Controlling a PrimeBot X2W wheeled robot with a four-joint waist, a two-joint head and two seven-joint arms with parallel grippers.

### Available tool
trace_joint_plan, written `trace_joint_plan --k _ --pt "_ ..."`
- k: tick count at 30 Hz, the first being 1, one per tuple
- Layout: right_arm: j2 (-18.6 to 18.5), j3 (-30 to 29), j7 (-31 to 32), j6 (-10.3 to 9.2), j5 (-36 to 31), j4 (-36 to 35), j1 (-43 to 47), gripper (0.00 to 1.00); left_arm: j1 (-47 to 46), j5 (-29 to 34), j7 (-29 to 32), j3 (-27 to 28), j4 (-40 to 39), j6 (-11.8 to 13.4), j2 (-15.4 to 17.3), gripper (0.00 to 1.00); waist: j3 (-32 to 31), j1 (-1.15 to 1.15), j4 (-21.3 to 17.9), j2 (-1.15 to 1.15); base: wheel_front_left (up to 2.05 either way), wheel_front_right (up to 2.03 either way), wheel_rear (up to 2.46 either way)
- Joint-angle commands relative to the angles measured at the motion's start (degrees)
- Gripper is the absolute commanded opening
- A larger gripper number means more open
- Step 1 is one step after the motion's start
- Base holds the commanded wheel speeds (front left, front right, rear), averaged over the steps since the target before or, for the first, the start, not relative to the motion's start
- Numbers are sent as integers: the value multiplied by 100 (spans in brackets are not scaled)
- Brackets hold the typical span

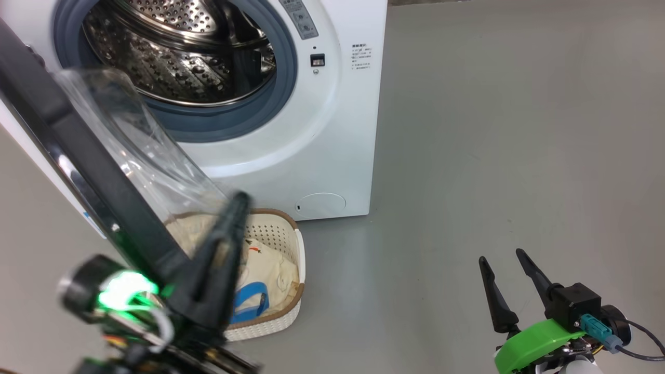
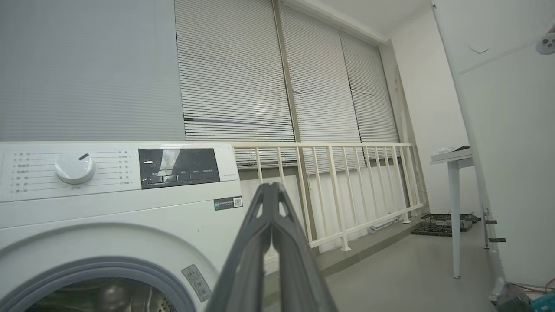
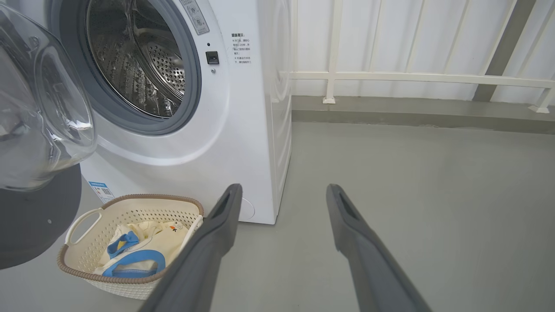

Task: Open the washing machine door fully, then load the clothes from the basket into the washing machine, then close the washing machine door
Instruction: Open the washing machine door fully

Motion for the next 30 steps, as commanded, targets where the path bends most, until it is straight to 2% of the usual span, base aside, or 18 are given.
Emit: trace_joint_plan --k 1,8,19,25,30 --pt "5 182 -44 17 29 -111 -109 100 -102 42 -21 -11 -64 -18 104 0 -3 0 -8 0 0 0 0" --pt "5 186 -44 17 38 -45 -98 100 -38 54 -21 -854 228 -18 215 0 -14 0 -20 0 0 0 0" --pt "5 187 -44 17 106 12 -107 100 89 85 -21 -1587 552 -18 407 0 9 0 41 0 0 0 0" --pt "5 239 -44 17 140 61 -104 100 182 -20 -21 -1653 844 -18 491 0 13 0 73 0 0 0 0" --pt "5 280 -44 17 173 91 -104 100 407 -137 -21 -1403 1466 -18 345 0 -3 0 63 0 0 0 0"
